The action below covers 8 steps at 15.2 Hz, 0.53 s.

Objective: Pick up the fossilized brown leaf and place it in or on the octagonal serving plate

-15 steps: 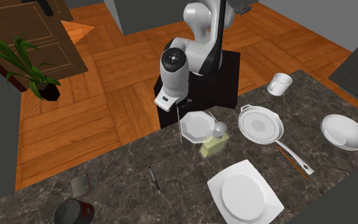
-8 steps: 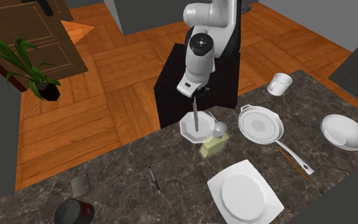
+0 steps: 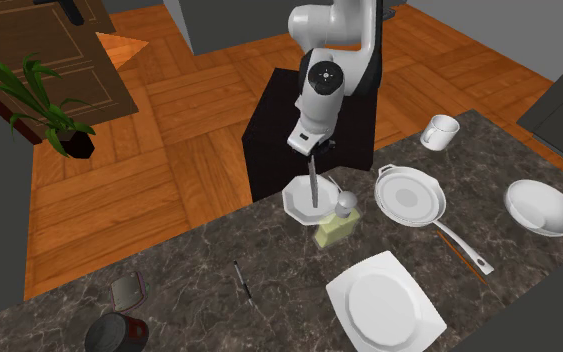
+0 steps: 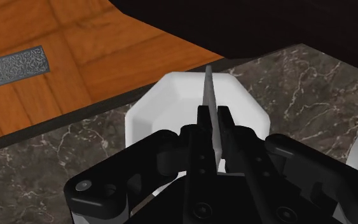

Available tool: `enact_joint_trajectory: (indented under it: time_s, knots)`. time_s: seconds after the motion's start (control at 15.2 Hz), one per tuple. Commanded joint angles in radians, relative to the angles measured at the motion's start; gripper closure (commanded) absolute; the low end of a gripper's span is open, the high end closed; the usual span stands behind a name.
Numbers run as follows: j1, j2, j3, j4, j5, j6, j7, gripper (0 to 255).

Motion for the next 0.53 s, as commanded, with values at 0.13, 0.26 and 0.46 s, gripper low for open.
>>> enact_joint_trajectory:
  time_s: [0.13, 0.26, 0.46]
  knots:
    - [0.001, 0.057, 0.001, -0.010, 0.001, 0.068, 0.001, 255]
    - [0.001, 0.087, 0.000, -0.012, 0.001, 0.099, 0.001, 255]
    - [0.002, 0.132, 0.000, -0.013, 0.001, 0.146, 0.001, 255]
